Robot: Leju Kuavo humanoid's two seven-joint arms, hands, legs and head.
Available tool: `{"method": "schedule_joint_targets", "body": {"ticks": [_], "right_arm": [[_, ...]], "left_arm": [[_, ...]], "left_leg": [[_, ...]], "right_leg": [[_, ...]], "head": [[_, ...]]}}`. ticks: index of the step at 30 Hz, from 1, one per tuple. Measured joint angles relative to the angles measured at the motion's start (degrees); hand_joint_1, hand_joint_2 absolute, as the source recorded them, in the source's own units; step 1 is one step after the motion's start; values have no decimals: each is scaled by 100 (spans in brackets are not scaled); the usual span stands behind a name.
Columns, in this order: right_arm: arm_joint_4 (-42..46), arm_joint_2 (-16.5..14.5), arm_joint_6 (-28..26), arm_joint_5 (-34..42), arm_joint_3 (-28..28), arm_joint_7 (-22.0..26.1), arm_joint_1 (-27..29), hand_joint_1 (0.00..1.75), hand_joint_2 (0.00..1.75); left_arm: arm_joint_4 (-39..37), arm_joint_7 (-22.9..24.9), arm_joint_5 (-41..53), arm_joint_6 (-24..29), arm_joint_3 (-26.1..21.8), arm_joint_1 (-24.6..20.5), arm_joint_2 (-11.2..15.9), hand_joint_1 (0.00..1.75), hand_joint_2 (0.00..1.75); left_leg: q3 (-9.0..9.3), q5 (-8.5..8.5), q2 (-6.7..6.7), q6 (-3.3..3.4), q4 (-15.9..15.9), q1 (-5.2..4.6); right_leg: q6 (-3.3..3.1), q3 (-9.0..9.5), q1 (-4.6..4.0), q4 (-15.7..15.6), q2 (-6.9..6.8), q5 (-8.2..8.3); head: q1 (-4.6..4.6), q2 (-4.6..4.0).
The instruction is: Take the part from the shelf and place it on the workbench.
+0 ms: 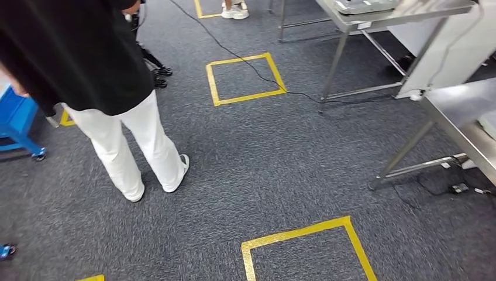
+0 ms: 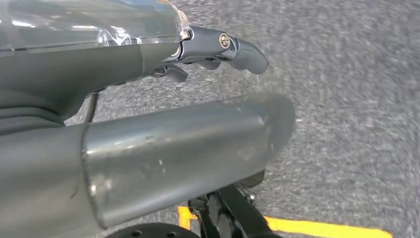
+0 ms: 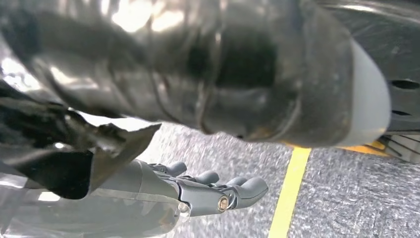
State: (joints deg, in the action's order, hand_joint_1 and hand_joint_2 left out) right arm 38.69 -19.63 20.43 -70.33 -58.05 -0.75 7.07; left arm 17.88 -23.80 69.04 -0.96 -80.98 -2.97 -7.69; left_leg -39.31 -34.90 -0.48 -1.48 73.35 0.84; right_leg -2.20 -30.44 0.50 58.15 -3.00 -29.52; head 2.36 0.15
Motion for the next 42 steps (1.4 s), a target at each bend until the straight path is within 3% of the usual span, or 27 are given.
{"method": "schedule_joint_targets", "body": {"ticks": [1, 4, 6, 8, 9, 11, 12, 14, 15, 16, 17, 19, 21, 23, 24, 26, 28, 30, 31, 32, 34, 35, 36, 38, 39, 40, 42], "right_arm": [[35, -1, 10, 100, 21, -30, 28, 0, 0], [185, -11, 37, 551, 193, -190, 158, 0, 0], [323, -19, 67, 893, 356, -328, 256, 0, 0], [510, -30, 97, 1268, 575, -517, 357, 0, 0], [611, -36, 108, 1439, 704, -613, 421, 0, 0], [787, -42, 114, 1667, 932, -720, 556, 0, 0], [853, -41, 115, 1724, 1009, -746, 613, 0, 0], [958, -41, 119, 1781, 1102, -773, 690, 0, 0], [1003, -41, 119, 1796, 1134, -783, 717, 0, 0], [1043, -41, 120, 1807, 1162, -790, 739, 0, 0], [1080, -41, 125, 1818, 1190, -796, 759, 0, 0], [1136, -40, 147, 1832, 1229, -802, 799, 0, 0], [1168, -39, 173, 1825, 1245, -796, 818, 0, 0], [1191, -40, 184, 1795, 1253, -787, 815, 0, 0], [1198, -42, 186, 1777, 1258, -785, 815, 0, 0], [1211, -46, 187, 1748, 1267, -783, 832, 0, 0], [1218, -48, 187, 1750, 1268, -788, 859, 0, 0], [1221, -48, 187, 1774, 1272, -800, 870, 0, 0], [1222, -48, 187, 1793, 1277, -807, 871, 0, 0], [1224, -48, 189, 1808, 1283, -809, 871, 0, 0], [1226, -48, 192, 1823, 1300, -810, 873, 0, 0], [1227, -48, 193, 1824, 1306, -809, 874, 0, 0], [1228, -48, 193, 1824, 1311, -807, 871, 0, 0], [1237, -49, 194, 1823, 1328, -804, 853, 0, 0], [1248, -49, 195, 1822, 1344, -803, 843, 0, 0], [1258, -49, 198, 1816, 1358, -797, 843, 0, 0], [1272, -48, 209, 1777, 1370, -779, 854, 0, 0]], "left_arm": [[0, 1, 3, 4, 0, 12, -1, 0, 0], [0, -4, 22, 29, 0, 26, -5, 0, 0], [0, -13, 42, 60, 1, 19, -19, 0, 0], [0, -16, 55, 103, 2, 36, -34, 0, 0], [0, -17, 56, 125, 4, 48, -49, 0, 0], [0, -22, 61, 162, 14, 44, -80, 0, 0], [0, -27, 64, 184, 23, 34, -97, 0, 0], [0, -37, 71, 221, 44, 13, -116, 0, 0], [0, -42, 73, 239, 56, 9, -124, 0, 0], [-1, -44, 75, 251, 66, 9, -131, 0, 0], [-3, -46, 75, 263, 76, 10, -138, 0, 0], [-10, -49, 74, 280, 92, 4, -160, 0, 0], [-20, -54, 70, 291, 105, -1, -177, 0, 0], [-29, -57, 66, 302, 111, 13, -179, 0, 0], [-33, -60, 62, 307, 112, 24, -178, 0, 0], [-39, -63, 56, 314, 115, 28, -183, 0, 0], [-46, -64, 55, 314, 120, 9, -189, 0, 0], [-48, -64, 55, 314, 122, 9, -189, 0, 0], [-48, -64, 55, 314, 124, 20, -187, 0, 0], [-48, -64, 56, 313, 124, 35, -186, 0, 0], [-48, -64, 59, 309, 126, 48, -183, 0, 0], [-48, -67, 62, 305, 129, 44, -182, 0, 0], [-48, -71, 65, 301, 132, 43, -181, 0, 0], [-48, -81, 70, 295, 137, 55, -178, 0, 0], [-48, -85, 70, 294, 138, 67, -177, 0, 0], [-49, -88, 70, 293, 138, 73, -175, 0, 0], [-50, -96, 70, 293, 144, 60, -175, 0, 0]], "left_leg": [[59, 119, 29, -5, -116, 4], [627, 618, 297, 56, -1213, -14], [783, 690, 398, 135, -1534, -54], [793, 710, 273, 207, -1567, -61], [813, 730, 212, 245, -1605, -52], [857, 780, 100, 323, -1672, -25], [855, 788, 46, 343, -1678, -33], [850, 789, -94, 364, -1673, -45], [857, 785, -176, 366, -1670, -51], [869, 780, -261, 364, -1665, -55], [885, 772, -346, 356, -1658, -55], [885, 743, -502, 319, -1624, -55], [840, 728, -631, 255, -1594, -45], [805, 737, -749, 178, -1597, -26], [792, 719, -704, 148, -1571, -20], [654, 525, -396, 96, -1267, -22], [296, 156, -79, 47, -554, -11], [-5, -24, -7, 1, 22, 15], [-4, 50, 12, -12, 13, 25], [119, 216, 47, -15, -225, 31], [556, 585, 242, 10, -1045, 23], [718, 690, 329, 42, -1354, 9], [801, 731, 383, 79, -1530, -9], [801, 731, 309, 157, -1588, -43], [816, 747, 253, 195, -1615, -40], [838, 767, 196, 237, -1646, -34], [868, 813, 95, 315, -1692, -15]], "right_leg": [[9, 17, -1, 1, -77, -18], [72, 102, -13, 5, -279, -86], [139, 145, -25, 3, -383, -124], [208, 187, -16, -12, -453, -148], [238, 198, -5, 19, -383, -189], [273, 72, 14, 362, -63, -434], [275, -88, 22, 704, 118, -623], [275, -471, 23, 1425, 263, -901], [274, -581, 23, 1585, 281, -886], [269, -589, 23, 1521, 295, -749], [258, -489, 25, 1234, 333, -517], [228, -195, 31, 466, 606, -100], [203, -54, 22, 87, 805, 26], [160, -39, 7, 57, 712, 27], [123, -21, 11, 27, 640, 39], [39, 21, 26, -43, 470, 61], [-8, 35, 4, -61, 281, 52], [-12, 38, -13, -60, 93, 30], [-4, 46, -15, -60, 8, 17], [8, 64, -15, -59, -68, 2], [52, 114, -26, -56, -206, -38], [84, 138, -35, -52, -262, -61], [119, 158, -42, -49, -313, -80], [190, 200, -38, -60, -407, -100], [228, 221, -20, -47, -379, -119], [256, 211, -5, 17, -265, -178], [286, 18, 21, 451, 90, -466]], "head": [[-1, 0], [0, 0], [1, 0], [1, 0], [1, 0], [2, 0], [2, 0], [1, 0], [1, 0], [1, 0], [1, 0], [1, 0], [1, 0], [1, 0], [1, 0], [-1, 0], [-1, 0], [-1, 0], [-2, 0], [-2, 0], [-1, 0], [-1, 0], [0, 0], [1, 0], [1, 0], [0, 0], [0, 0]]}}
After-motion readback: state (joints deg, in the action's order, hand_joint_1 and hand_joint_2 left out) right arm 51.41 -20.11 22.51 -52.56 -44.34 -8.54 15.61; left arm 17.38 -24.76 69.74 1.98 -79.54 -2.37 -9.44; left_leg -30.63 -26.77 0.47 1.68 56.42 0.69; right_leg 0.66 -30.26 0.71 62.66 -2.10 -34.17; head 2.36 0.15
